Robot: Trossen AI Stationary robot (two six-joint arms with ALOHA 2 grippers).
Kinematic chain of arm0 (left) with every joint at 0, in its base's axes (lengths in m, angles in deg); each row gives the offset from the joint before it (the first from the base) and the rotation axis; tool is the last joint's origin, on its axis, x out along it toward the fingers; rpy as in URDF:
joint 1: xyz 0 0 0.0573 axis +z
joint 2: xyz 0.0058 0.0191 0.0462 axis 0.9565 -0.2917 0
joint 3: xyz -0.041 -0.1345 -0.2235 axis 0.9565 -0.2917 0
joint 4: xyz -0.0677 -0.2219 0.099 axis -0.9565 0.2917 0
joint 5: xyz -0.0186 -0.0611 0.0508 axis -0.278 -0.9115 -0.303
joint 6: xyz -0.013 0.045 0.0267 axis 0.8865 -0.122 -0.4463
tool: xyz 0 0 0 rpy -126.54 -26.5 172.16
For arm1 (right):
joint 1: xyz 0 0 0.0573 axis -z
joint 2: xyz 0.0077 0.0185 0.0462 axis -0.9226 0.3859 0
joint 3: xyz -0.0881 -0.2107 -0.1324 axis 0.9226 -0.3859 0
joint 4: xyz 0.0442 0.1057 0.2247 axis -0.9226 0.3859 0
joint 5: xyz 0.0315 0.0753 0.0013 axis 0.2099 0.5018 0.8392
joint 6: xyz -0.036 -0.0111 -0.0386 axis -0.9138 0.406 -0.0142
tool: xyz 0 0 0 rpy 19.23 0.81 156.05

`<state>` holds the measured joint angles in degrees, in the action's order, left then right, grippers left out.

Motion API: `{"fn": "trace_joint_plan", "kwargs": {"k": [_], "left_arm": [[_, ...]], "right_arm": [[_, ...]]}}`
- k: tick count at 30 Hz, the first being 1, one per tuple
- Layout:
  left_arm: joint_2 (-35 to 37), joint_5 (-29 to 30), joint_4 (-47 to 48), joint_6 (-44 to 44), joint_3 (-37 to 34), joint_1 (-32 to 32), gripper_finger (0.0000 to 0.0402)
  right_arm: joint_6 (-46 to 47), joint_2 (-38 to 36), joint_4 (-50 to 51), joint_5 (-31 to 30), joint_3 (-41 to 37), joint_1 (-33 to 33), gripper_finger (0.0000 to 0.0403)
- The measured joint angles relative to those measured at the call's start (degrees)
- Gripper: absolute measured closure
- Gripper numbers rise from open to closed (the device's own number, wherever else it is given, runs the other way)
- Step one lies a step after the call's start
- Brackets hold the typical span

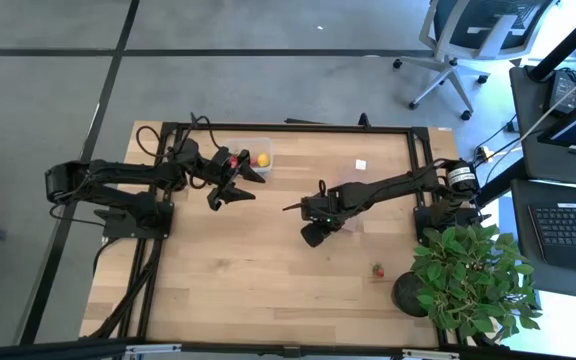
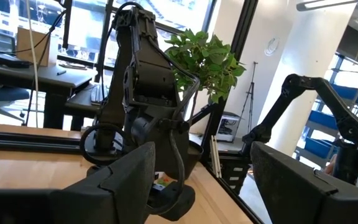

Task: Pick and placing Produce into tupperware
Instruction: Put the strawberry into the transparent bin

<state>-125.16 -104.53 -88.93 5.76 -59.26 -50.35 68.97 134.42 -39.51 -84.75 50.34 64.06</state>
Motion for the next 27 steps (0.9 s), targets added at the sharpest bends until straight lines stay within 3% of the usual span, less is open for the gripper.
{"fn": "trace_joint_plan", "kwargs": {"k": [7,15,21,27], "left_arm": [[0.01,0.02,0.00,0.04,-0.02,0.01,0.0147],[-0.01,0.02,0.00,0.03,0.00,0.01,0.0147],[-0.02,0.02,0.00,0.03,-0.01,0.00,0.0147],[0.03,-0.84,-1.86,3.07,-0.02,0.01,0.0147]], "right_arm": [[-0.10,0.00,0.00,-0.02,0.00,0.00,0.0324],[-1.87,0.00,0.00,-0.98,0.00,0.00,0.0394],[-3.25,0.00,-0.37,-1.77,-0.02,0.00,0.0399],[-6.66,0.07,-7.14,-2.03,1.04,0.64,0.0400]]}}
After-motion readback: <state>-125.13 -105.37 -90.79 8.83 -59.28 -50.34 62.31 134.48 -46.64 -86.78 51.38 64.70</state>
